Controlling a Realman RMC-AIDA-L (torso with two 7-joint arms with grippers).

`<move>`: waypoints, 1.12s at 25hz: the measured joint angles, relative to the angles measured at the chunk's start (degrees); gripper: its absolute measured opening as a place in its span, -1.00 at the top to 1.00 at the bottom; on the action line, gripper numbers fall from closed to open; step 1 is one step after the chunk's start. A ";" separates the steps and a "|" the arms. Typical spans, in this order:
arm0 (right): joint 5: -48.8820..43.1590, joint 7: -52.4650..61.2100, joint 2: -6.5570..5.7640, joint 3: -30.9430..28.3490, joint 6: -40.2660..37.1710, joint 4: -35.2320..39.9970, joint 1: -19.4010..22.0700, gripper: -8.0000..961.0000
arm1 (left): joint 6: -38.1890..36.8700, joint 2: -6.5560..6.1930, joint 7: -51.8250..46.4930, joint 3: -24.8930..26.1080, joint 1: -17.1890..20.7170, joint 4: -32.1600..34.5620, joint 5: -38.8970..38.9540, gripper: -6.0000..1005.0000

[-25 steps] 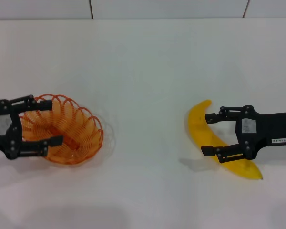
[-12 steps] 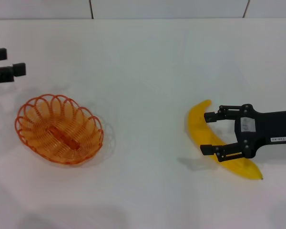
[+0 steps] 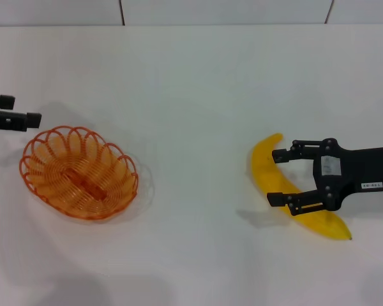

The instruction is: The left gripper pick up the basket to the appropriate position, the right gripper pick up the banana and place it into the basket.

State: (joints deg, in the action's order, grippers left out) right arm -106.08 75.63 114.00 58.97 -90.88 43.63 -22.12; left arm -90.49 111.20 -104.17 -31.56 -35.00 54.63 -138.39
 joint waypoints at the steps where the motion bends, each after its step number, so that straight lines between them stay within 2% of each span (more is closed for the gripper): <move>1: 0.00 0.02 0.00 0.00 0.00 -0.01 -0.02 -0.84 | 0.66 0.23 -0.18 -0.01 -0.13 0.00 -0.83 -0.65; 7: 0.00 0.09 0.00 0.00 0.00 -0.09 -0.07 -0.83 | 2.03 0.67 -0.76 -0.87 -0.85 -0.44 -3.53 -0.62; 12: 0.00 0.12 0.00 0.00 0.00 -0.18 -0.12 -0.83 | 6.08 0.96 -2.22 -5.86 -0.89 -1.87 -3.88 -0.60; 17: 0.00 0.13 0.02 0.00 0.00 -0.21 -0.12 -0.83 | 9.93 2.43 -2.94 -9.91 -0.67 -2.56 -4.48 -0.58; 22: 0.00 0.14 0.06 0.00 0.00 -0.21 -0.12 -0.83 | 12.39 3.76 -3.08 -10.71 -0.47 -2.68 -6.42 -0.55; 28: -0.06 0.14 0.17 0.00 0.00 -0.21 -0.12 -0.83 | 13.82 4.39 -2.83 -10.75 -0.37 -2.77 -6.63 -0.52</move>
State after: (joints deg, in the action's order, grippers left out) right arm -106.14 75.76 114.17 58.97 -90.88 43.41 -22.24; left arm -76.67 115.59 -107.00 -42.31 -35.37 51.86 -145.02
